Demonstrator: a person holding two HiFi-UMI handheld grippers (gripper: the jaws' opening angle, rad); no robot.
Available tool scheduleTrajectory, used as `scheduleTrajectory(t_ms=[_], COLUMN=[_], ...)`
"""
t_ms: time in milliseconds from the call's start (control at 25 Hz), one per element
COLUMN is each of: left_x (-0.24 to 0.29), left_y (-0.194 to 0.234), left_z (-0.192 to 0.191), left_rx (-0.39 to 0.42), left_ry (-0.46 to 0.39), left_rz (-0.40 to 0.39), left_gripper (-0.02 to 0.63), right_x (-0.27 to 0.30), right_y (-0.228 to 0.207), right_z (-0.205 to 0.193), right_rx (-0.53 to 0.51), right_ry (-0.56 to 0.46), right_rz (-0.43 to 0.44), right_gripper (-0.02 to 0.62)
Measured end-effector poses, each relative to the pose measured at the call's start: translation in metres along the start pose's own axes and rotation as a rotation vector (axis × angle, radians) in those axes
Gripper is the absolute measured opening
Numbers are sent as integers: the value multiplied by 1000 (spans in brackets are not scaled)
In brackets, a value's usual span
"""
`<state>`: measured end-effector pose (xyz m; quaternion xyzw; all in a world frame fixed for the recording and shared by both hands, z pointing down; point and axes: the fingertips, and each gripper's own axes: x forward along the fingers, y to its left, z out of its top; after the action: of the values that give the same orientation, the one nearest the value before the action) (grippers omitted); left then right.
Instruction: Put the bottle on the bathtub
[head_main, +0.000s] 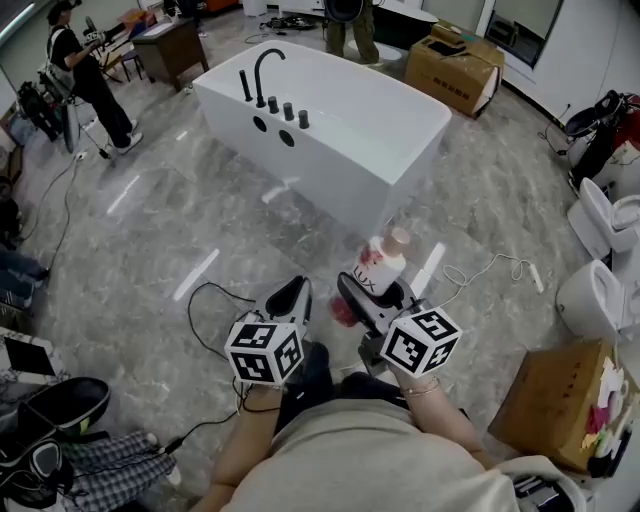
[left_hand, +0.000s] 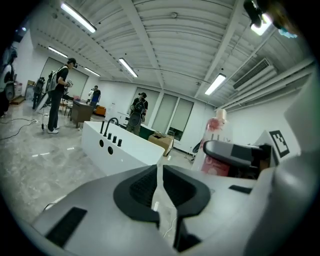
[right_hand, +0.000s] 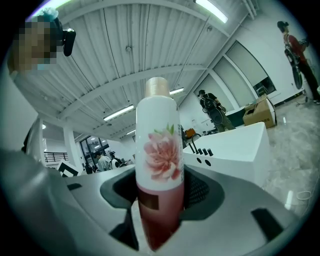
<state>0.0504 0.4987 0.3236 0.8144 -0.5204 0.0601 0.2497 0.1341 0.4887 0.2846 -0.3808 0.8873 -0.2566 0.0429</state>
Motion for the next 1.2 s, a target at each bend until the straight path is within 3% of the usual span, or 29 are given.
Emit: scheduleTrajectory(t_ms=[240,440,600,1040,1200], left_x=[29,74,110,220,244], left_y=[35,84,131,242,253], left_z=[16,40,80,184,188], left_rx=[-28,61,44,78,92], left_ry=[6,58,50,35,72], left_rz=[14,26,17,-97,-144], left_gripper=[34,34,34,34,34], right_x=[35,93,155,320,342], right_y=[-22,-58,-76,-112,-118], right_z=[3,20,51,106,117], right_rx=[39,43,40,0,34], right_ry=[-6,-29,-57,-86,-98], right_rz=[-27,-74,-76,-124,-153], right_gripper=[225,225,225,225,225])
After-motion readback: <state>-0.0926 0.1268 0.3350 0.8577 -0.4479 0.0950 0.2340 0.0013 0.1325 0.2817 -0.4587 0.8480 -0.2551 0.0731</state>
